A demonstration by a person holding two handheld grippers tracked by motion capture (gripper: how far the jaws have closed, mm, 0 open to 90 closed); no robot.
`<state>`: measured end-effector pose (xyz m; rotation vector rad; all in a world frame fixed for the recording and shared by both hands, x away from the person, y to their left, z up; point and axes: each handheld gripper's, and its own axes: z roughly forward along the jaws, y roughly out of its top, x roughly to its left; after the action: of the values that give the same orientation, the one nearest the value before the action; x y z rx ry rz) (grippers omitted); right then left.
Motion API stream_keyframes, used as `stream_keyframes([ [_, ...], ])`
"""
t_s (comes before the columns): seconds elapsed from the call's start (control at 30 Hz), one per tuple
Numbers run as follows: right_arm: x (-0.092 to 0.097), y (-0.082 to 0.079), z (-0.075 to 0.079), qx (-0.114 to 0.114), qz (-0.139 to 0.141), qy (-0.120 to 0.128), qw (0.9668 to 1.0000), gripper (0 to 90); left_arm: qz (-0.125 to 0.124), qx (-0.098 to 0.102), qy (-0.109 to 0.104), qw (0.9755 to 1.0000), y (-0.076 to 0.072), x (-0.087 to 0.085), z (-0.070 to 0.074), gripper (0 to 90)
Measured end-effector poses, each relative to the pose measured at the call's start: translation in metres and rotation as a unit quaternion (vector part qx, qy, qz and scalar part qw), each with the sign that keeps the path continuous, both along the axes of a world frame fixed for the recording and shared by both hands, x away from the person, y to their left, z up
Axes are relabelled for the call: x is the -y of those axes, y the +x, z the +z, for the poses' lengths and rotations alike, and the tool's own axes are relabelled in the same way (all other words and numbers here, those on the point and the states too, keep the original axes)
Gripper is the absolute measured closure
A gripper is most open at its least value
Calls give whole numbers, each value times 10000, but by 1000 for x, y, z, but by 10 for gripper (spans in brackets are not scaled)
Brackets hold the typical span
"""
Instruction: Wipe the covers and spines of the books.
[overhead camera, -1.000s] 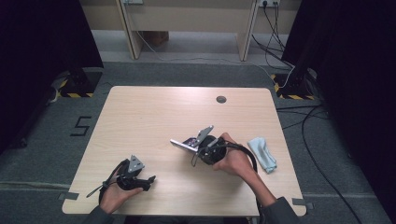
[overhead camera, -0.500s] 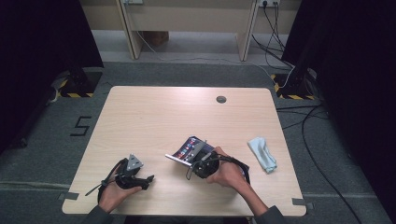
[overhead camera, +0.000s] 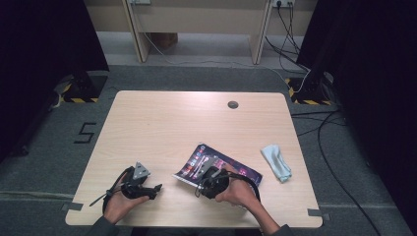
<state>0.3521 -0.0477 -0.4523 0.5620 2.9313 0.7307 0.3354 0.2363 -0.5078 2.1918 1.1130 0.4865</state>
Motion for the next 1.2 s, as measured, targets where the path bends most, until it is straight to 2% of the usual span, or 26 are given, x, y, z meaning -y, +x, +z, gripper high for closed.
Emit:
stream_keyframes([
  [0.27,3,-4,-15,-320,-69,205,9993,631,33,-9,-90,10000,1,-1,0,214],
  [0.33,4,-5,-18,-362,-58,248,9990,622,34,-23,-55,10000,1,0,-1,216],
  [0.4,6,-6,-20,-422,-176,322,9984,620,33,-8,-100,9999,0,1,0,218],
  [0.5,13,-5,-19,-272,-273,331,9987,607,23,42,-125,9999,0,0,1,219],
  [0.57,19,-4,-20,-172,-468,393,9980,598,13,40,-174,9998,-1,0,2,220],
  [0.63,27,-3,-21,-74,-576,304,9978,577,5,41,-244,9997,-1,2,3,221],
  [0.7,34,-1,-22,-31,-749,318,9967,541,-22,54,-287,9996,-2,4,3,221],
  [0.73,39,0,-23,25,-910,328,9953,529,-54,47,-310,9995,-2,4,4,222],
  [0.83,50,2,-22,97,-1148,344,9927,474,-156,73,-390,9991,-4,8,4,221],
  [0.9,59,3,-22,134,-1430,412,9888,448,-211,73,-409,9989,-5,9,5,221],
  [0.97,66,4,-22,135,-1587,454,9862,426,-267,105,-459,9985,-5,11,5,221],
  [1.13,84,6,-23,260,-2172,526,9744,376,-367,181,-582,9975,-6,14,7,231],
  [1.17,87,6,-23,305,-2232,525,9729,373,-394,188,-594,9973,-6,15,7,236],
  [1.2,91,5,-23,344,-2369,511,9696,365,-410,183,-620,9971,-6,16,7,241],
])
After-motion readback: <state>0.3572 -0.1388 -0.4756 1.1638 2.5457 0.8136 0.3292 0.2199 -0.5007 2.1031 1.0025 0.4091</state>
